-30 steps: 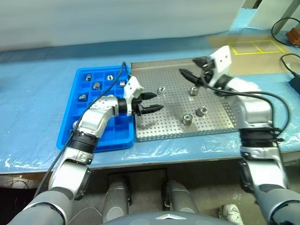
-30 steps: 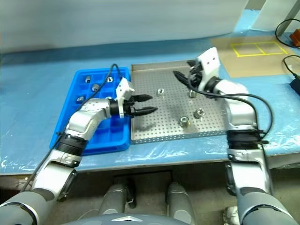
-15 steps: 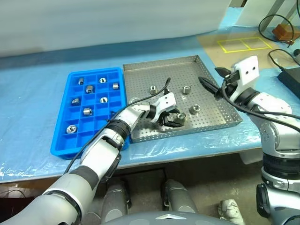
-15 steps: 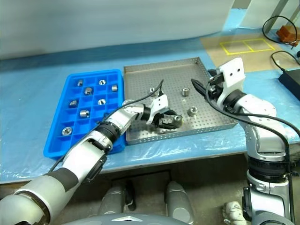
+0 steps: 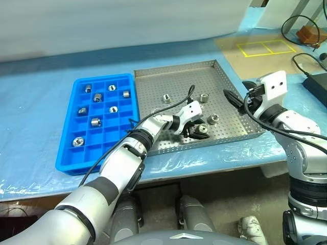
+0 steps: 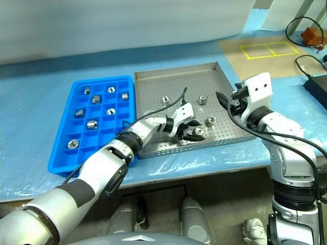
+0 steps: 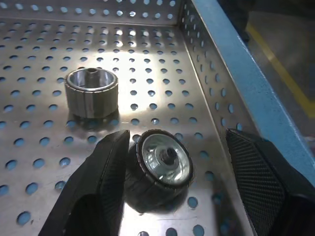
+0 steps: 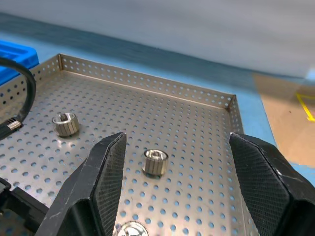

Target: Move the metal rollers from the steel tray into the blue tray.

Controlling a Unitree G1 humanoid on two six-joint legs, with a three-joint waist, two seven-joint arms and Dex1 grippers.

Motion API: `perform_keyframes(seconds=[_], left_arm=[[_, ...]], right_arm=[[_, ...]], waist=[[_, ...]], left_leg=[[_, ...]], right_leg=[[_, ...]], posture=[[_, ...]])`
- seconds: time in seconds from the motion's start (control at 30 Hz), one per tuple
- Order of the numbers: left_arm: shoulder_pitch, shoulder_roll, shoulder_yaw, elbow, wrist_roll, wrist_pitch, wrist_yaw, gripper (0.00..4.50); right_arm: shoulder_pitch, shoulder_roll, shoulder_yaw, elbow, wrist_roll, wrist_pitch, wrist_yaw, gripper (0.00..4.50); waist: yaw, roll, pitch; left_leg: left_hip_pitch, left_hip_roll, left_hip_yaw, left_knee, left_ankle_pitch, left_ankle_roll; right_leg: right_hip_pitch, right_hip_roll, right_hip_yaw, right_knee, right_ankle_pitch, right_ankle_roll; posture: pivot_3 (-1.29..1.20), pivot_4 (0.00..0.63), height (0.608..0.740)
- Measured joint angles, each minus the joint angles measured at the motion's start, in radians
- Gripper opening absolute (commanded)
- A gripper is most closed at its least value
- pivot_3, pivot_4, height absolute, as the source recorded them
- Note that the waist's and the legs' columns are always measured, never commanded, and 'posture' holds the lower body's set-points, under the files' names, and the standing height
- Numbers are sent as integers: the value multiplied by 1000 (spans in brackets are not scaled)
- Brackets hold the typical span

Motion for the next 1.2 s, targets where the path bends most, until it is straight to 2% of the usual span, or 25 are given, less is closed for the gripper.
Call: perform_keyframes(seconds=[0.33,0.47,0.83,0.97,1.07,1.2], left_arm=[[17,-4,0,11,44,2,45,3264],[30,-4,2,17,64,-13,83,2067],[29,7,25,15,83,-25,167,2067],[42,85,80,-90,27,-45,85,2067],[95,188,145,-278,-44,-62,27,2067],[245,345,254,-572,-144,-17,30,2067]], right_arm=[[12,-7,0,0,-13,-3,-21,3431],[13,-11,0,0,-15,-5,-23,3431],[12,-11,3,0,-15,-11,-21,3431],[5,-11,32,-28,24,0,16,3431],[-3,-37,70,-47,33,0,57,3431],[-66,-39,125,-5,32,-13,102,3431]], waist=[[-15,0,0],[-24,0,0],[-25,0,0],[-28,1,0],[-26,1,0],[-24,1,0]], left_leg=[[0,0,0,0,0,0],[0,-1,0,1,0,0],[0,-1,0,2,-1,1],[-1,0,0,0,0,1],[-1,1,-1,0,0,1],[-1,2,-1,0,0,1]], right_leg=[[0,0,0,-1,0,0],[0,0,0,-1,0,0],[1,0,0,0,0,0],[-1,0,0,0,0,0],[-1,1,-1,0,0,0],[-1,1,-2,1,0,0]], posture=[[-572,150,740],[-568,150,740],[-539,150,740],[-500,150,740],[-454,150,740],[-367,150,740]])
